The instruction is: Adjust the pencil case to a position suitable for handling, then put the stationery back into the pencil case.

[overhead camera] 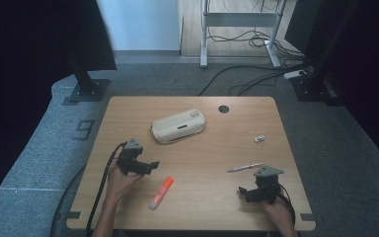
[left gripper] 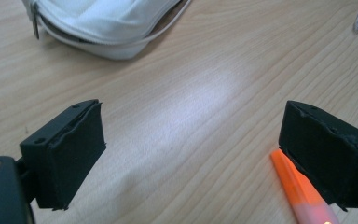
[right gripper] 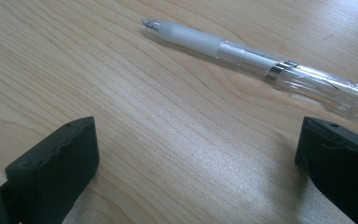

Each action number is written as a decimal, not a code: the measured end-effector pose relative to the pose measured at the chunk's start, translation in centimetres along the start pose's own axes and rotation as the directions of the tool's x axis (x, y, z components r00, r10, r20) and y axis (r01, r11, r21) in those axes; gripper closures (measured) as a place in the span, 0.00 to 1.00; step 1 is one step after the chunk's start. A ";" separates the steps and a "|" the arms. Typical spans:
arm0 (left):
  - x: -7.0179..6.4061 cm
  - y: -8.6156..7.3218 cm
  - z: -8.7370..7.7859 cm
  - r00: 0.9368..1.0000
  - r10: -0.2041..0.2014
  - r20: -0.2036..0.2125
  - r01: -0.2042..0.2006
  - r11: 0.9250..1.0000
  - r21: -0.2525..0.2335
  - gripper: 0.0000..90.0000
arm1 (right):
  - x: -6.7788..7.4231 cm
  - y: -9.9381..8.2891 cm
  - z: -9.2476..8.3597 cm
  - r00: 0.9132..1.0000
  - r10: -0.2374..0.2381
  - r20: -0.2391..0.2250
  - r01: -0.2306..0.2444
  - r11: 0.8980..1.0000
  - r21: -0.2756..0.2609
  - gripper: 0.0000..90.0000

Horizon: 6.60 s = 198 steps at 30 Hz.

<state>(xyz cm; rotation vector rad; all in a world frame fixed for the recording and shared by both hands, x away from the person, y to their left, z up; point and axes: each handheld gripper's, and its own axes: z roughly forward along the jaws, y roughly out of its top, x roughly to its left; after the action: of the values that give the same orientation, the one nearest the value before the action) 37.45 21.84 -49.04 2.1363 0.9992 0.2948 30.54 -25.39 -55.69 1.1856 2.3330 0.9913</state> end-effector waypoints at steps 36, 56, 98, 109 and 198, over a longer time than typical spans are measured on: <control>2.5 6.9 3.8 0.999 0.045 0.019 -0.046 0.998 0.045 0.08 | 0.0 0.0 0.0 1.000 0.000 0.000 0.000 1.000 0.000 0.00; 4.0 10.1 6.8 0.996 0.063 0.058 -0.069 0.993 0.095 0.10 | 0.0 0.0 0.0 1.000 -0.001 0.000 0.001 1.000 -0.001 0.00; 4.2 6.7 10.0 0.997 0.062 0.036 -0.066 0.988 0.141 0.49 | 0.0 0.0 0.0 1.000 0.000 0.000 0.000 1.000 -0.001 0.00; 2.9 5.3 8.7 0.996 0.087 0.014 -0.088 0.986 0.141 0.51 | 0.0 0.0 0.0 1.000 0.000 0.000 0.000 1.000 -0.001 0.00; 0.5 -0.6 -1.0 0.988 -0.102 0.112 0.111 0.991 -0.076 0.85 | 0.0 0.0 0.0 1.000 -0.002 -0.004 0.002 1.000 0.001 0.00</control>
<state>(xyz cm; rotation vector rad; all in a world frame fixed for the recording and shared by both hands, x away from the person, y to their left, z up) 36.99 22.95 -48.82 1.9952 1.0171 0.1633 30.59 -25.39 -55.68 1.1823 2.3376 0.9924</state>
